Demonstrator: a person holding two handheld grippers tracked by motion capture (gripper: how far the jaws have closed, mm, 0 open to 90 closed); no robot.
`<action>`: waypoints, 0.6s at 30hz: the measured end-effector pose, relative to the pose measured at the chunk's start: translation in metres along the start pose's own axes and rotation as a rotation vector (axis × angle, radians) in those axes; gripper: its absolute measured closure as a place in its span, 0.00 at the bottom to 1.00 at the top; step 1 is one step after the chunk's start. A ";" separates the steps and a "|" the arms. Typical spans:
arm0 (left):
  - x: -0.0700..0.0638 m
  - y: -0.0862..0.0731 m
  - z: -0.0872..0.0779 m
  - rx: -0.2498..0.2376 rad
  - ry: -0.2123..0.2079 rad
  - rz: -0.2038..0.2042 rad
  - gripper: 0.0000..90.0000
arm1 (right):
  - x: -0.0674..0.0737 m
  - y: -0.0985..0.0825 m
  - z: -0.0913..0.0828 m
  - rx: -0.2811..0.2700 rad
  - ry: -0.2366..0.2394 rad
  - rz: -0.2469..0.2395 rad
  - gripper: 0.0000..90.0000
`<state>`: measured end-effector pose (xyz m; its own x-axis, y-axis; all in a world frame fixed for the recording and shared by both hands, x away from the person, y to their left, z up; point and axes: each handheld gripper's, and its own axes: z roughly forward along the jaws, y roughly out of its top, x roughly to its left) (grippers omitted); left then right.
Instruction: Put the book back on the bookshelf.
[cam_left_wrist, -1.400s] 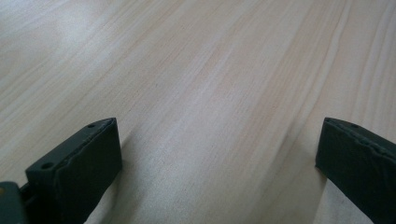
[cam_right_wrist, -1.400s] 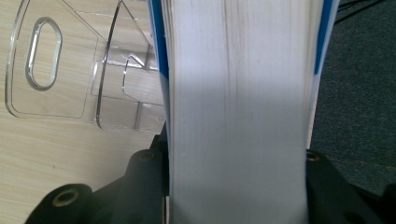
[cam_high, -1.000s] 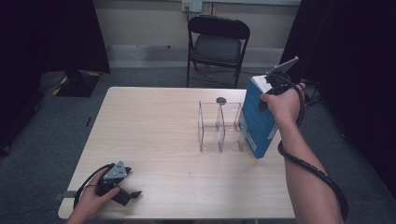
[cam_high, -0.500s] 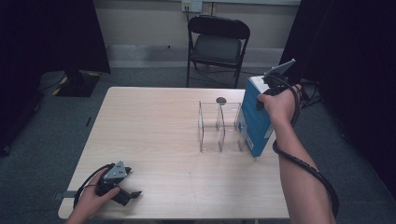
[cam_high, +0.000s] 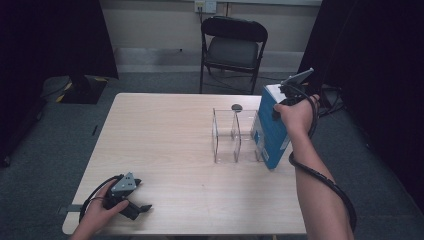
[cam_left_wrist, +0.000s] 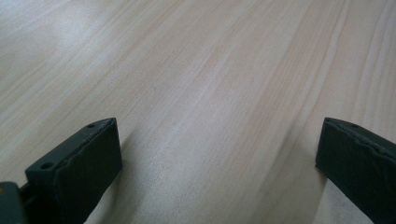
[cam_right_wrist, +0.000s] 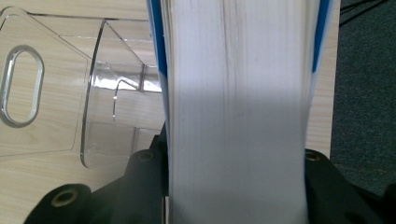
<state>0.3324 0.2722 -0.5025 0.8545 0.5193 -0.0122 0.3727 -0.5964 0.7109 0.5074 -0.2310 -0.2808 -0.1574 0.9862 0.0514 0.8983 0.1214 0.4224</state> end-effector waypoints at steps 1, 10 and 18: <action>0.000 0.000 0.000 0.001 0.000 0.000 0.00 | -0.001 -0.001 0.000 -0.003 -0.002 -0.002 0.68; 0.000 0.000 0.000 0.001 0.000 0.001 0.00 | -0.005 -0.004 0.000 0.000 0.020 -0.026 0.65; 0.000 0.000 0.000 0.000 0.000 0.001 0.00 | -0.008 -0.006 -0.010 -0.013 0.037 -0.021 0.47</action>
<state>0.3327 0.2719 -0.5024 0.8549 0.5186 -0.0113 0.3716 -0.5971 0.7109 0.4988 -0.2413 -0.2745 -0.1912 0.9786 0.0760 0.8894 0.1400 0.4353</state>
